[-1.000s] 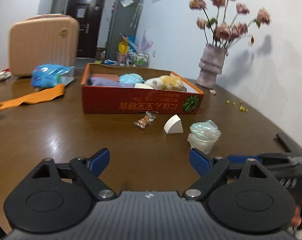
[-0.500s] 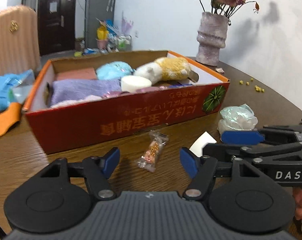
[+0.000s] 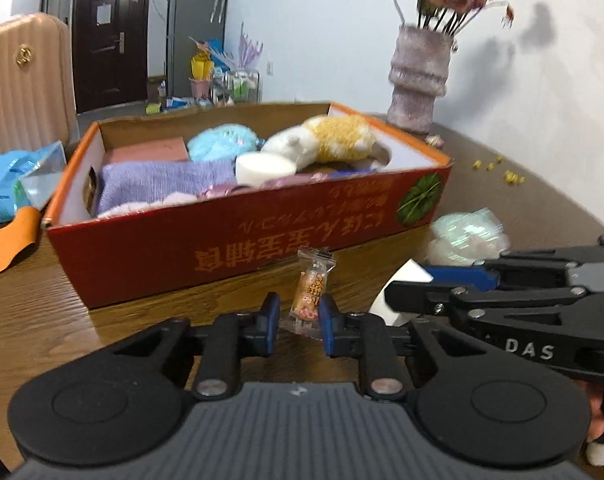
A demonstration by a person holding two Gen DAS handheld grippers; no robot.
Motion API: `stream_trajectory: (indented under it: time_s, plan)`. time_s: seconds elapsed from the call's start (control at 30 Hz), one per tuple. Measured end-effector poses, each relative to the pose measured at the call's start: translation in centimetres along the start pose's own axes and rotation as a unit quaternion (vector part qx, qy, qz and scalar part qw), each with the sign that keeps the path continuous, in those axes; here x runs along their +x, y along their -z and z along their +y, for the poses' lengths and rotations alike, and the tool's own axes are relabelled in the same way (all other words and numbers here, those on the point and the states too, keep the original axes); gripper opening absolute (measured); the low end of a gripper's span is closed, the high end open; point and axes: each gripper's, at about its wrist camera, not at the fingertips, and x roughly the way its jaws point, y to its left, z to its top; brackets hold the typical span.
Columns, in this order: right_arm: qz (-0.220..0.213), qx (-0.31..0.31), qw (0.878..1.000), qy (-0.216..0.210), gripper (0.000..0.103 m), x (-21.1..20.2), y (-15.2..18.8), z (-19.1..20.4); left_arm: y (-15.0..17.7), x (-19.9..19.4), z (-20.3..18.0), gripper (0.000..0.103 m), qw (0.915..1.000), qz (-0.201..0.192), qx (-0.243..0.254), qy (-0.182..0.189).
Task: Organize soft objects
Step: 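Close the right gripper on the white sponge wedge while the left gripper closes on the clear snack packet, then carry the wedge and snack packet into the box and open both grippers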
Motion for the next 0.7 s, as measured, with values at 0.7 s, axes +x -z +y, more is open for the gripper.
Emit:
stream_trajectory:
  time_s: [0.7]
  plan:
    - [-0.104, -0.018, 0.994, -0.021, 0.023, -19.8, 4.1, 4.4, 5.2, -19.2, -8.9, 0.022, 0.9933, -0.112, -0.016, 0.022]
